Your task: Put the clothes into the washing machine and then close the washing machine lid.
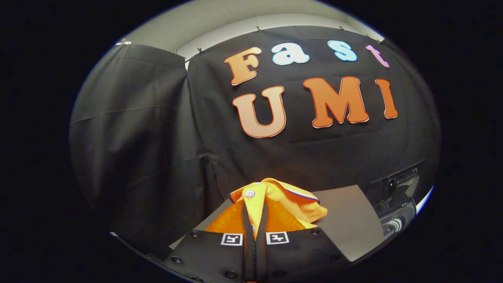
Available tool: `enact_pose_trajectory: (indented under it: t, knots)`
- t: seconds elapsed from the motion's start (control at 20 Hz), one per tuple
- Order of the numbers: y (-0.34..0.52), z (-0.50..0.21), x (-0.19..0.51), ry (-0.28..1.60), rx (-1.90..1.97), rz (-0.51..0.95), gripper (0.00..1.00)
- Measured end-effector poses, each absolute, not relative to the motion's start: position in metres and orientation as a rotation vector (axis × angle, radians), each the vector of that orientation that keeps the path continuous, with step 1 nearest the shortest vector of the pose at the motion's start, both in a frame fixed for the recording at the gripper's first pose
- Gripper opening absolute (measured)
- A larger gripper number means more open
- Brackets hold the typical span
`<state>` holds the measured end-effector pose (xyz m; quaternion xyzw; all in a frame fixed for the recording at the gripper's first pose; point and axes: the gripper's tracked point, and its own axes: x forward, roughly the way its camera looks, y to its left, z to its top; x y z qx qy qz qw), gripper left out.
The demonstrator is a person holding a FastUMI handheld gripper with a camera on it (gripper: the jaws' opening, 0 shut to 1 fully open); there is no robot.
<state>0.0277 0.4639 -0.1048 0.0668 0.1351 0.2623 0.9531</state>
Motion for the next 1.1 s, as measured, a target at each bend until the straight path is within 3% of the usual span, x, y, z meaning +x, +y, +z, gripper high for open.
enact_pose_trajectory:
  t: [0.7,1.1]
  knots:
    - [0.305,0.012,0.046,0.086,0.104,0.514,0.08]
    - [0.175,0.032,0.088,0.029,0.097,0.439,0.08]
